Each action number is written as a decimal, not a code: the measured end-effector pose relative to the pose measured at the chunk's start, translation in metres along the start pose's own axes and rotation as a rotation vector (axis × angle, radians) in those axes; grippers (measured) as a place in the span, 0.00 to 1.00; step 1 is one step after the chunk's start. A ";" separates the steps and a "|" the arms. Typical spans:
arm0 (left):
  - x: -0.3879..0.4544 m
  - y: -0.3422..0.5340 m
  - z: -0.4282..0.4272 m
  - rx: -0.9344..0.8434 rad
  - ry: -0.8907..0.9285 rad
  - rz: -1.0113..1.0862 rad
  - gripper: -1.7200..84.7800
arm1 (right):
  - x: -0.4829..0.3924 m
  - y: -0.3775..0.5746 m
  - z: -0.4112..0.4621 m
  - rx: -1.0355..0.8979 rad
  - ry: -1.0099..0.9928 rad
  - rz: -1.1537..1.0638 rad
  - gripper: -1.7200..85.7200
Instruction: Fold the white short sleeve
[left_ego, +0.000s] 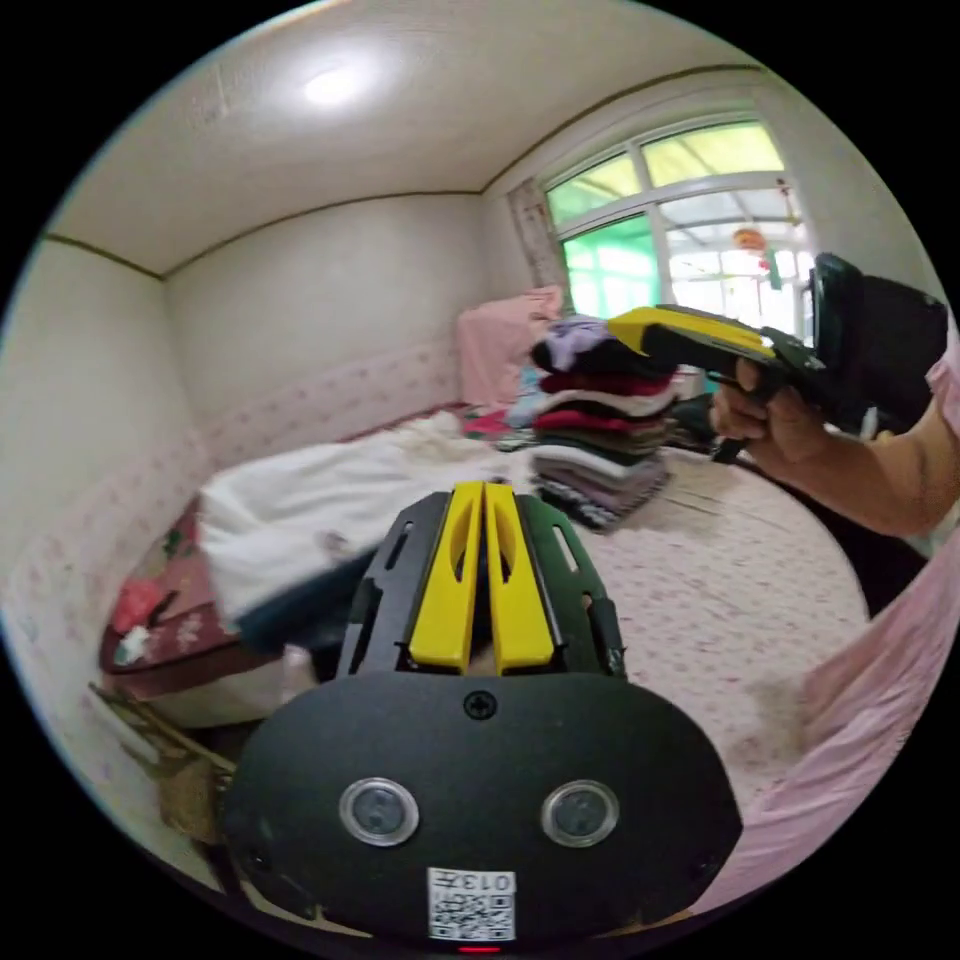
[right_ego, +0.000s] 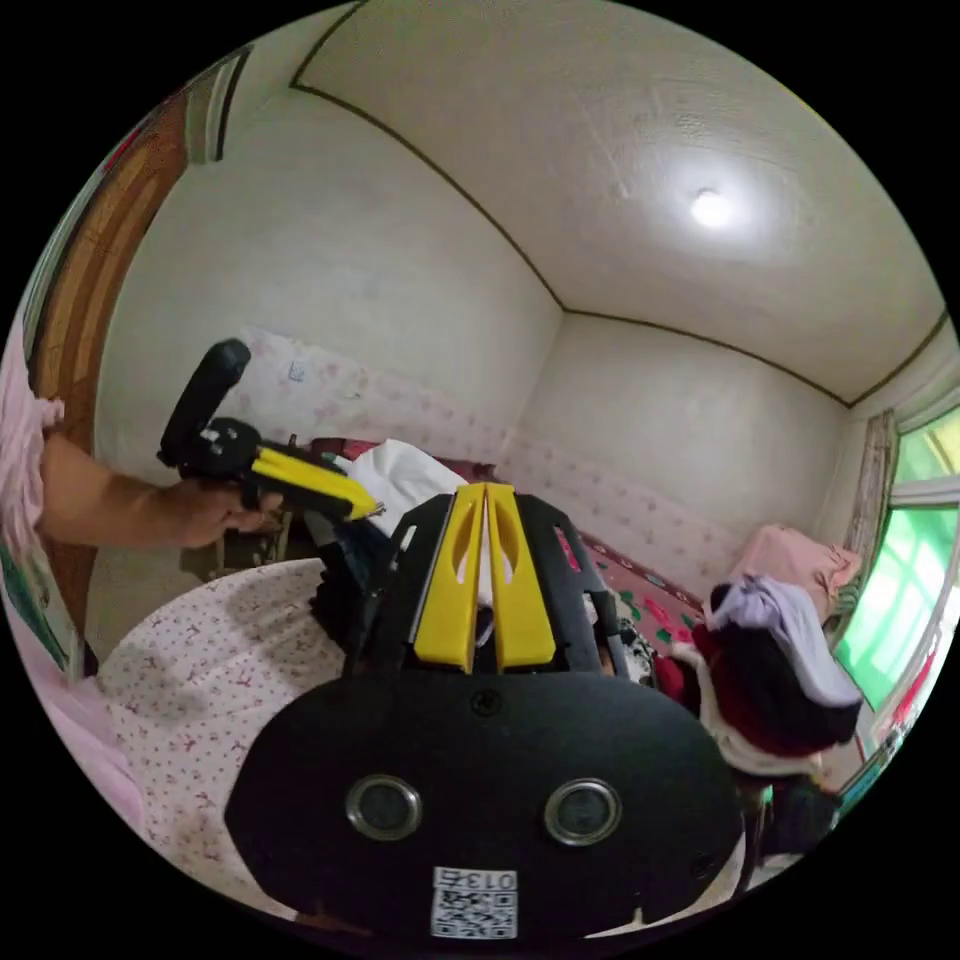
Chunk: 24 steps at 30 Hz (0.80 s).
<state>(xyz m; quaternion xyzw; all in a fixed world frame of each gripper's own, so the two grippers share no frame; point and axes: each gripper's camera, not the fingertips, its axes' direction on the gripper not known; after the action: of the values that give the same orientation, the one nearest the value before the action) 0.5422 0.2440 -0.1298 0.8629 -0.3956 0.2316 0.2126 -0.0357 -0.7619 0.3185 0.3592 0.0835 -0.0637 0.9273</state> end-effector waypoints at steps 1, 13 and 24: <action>0.037 0.008 0.011 0.000 0.118 -0.028 0.02 | 0.000 0.017 -0.026 -0.026 0.013 0.026 0.02; 0.401 0.000 0.136 -0.359 0.842 -0.075 0.02 | 0.120 0.218 -0.239 -0.701 0.145 0.336 0.02; 0.600 -0.163 0.289 -0.376 0.666 0.124 0.02 | 0.373 0.354 -0.382 -0.723 0.348 0.472 0.02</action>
<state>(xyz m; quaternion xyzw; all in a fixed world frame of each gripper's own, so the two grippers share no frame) 1.0837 -0.1684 -0.0508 0.6608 -0.3919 0.4350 0.4696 0.3504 -0.2649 0.1976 0.0273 0.1709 0.2435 0.9543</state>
